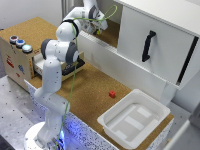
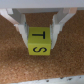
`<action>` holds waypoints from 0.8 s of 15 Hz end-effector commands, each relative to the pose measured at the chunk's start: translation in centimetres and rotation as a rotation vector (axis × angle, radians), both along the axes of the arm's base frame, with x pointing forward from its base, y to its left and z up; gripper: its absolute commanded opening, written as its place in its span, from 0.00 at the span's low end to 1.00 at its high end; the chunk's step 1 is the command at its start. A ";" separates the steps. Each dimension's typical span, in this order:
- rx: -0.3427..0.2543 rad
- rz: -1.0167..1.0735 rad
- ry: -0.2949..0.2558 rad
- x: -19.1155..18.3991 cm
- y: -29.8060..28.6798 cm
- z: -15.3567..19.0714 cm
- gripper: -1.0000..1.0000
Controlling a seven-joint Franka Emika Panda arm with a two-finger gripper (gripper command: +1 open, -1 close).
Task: Put the yellow object inside the left cabinet
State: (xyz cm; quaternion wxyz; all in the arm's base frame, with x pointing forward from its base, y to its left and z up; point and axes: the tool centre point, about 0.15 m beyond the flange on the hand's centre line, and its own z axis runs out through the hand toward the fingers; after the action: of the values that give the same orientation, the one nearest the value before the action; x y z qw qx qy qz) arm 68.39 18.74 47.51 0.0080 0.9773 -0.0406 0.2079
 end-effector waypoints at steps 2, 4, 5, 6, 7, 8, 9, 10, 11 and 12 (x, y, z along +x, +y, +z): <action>-0.081 0.012 0.101 3.1 -0.4 0.9 1.00; -0.086 0.022 0.077 2.2 -0.3 1.5 1.00; -0.085 0.026 0.062 1.5 -0.2 1.7 1.00; -0.084 0.033 0.050 0.7 0.0 1.9 1.00; -0.074 0.032 0.024 -0.8 0.0 2.1 1.00; -0.054 0.026 -0.002 -2.0 0.0 2.3 1.00; -0.045 0.022 -0.025 -3.1 0.0 2.6 1.00; -0.031 0.025 -0.046 -4.4 0.1 2.9 1.00; -0.035 0.031 -0.062 -5.8 0.4 3.2 1.00; -0.028 0.033 -0.075 -7.2 0.5 3.5 1.00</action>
State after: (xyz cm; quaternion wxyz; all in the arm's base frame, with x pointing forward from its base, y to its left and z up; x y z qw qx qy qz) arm 67.23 19.27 49.40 0.0215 0.9787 -0.0216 0.2030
